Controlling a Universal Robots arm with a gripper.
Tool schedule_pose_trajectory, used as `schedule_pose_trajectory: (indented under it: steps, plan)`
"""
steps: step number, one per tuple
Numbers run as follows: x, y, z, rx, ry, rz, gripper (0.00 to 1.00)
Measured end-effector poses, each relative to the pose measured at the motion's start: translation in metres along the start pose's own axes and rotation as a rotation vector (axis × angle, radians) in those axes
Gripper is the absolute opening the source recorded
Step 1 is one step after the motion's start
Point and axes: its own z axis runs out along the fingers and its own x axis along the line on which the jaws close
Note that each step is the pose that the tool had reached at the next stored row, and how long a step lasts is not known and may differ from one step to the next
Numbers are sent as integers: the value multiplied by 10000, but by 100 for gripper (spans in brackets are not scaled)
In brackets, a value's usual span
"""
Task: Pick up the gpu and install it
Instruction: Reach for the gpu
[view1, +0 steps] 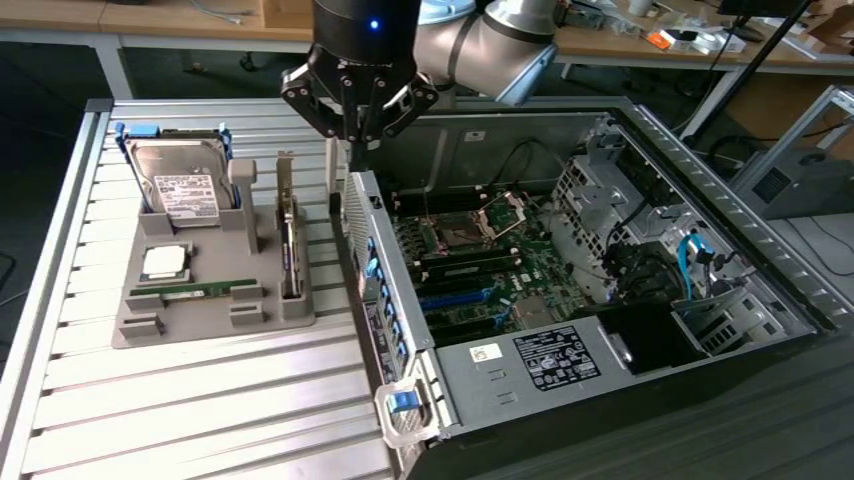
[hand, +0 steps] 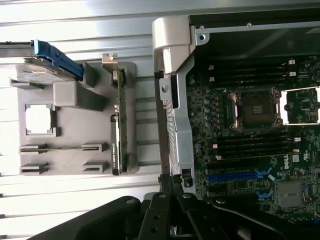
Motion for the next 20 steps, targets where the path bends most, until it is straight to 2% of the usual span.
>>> schedule_pose_trajectory:
  steps: [20]
  plan:
    - [105,-8,-3,0,0,0,11]
